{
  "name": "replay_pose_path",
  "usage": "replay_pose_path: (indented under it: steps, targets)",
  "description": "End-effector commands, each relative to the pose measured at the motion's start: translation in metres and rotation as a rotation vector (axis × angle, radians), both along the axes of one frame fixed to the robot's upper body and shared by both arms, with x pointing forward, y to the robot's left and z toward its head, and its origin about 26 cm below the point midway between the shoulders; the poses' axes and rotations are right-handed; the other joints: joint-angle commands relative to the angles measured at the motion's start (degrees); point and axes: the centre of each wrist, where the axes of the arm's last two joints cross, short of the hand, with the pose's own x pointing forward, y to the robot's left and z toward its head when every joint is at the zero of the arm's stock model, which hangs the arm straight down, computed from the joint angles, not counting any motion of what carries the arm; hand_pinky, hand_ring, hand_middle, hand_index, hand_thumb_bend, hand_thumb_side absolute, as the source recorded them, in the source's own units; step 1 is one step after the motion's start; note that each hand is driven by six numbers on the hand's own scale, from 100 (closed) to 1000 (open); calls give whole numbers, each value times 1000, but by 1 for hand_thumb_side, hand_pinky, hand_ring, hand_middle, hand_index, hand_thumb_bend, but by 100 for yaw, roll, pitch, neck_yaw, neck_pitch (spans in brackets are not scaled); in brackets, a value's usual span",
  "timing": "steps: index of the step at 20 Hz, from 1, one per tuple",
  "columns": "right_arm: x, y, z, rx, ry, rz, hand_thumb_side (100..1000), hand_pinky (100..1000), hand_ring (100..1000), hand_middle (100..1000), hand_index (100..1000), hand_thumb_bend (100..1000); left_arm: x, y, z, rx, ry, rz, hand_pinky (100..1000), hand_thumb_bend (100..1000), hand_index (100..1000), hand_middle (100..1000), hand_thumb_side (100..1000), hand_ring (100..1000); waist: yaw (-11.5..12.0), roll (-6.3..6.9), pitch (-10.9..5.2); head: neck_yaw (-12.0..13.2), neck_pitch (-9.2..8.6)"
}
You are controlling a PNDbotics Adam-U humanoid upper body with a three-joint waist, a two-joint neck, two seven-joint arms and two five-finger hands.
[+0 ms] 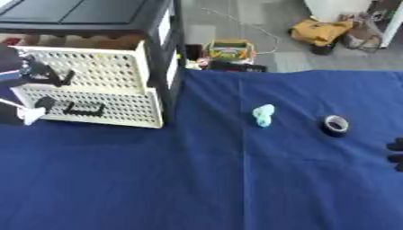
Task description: Pick up objects from table and place into drawer.
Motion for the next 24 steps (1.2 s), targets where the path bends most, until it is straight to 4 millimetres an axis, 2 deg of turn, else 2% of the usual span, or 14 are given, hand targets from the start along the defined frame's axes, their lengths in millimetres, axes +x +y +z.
replay_pose_path:
  steps: [1,13,24]
  targets:
    - [-2,-2,7,-19,-22,-1,865,644,716,380,708,171,-12,11,18,1,-46,24,218,100,737,100,329,100,16,-1,-119,7,-46]
    - [-3,-4,7,-9,-27,-5,866,646,717,381,708,169,-18,13,14,-10,2,2,202,100,761,100,331,100,70,-45,-167,5,1]
    - [-3,-5,7,0,-27,-1,869,647,718,383,708,169,-20,14,10,13,11,8,206,100,737,100,335,100,107,-93,-223,14,22]
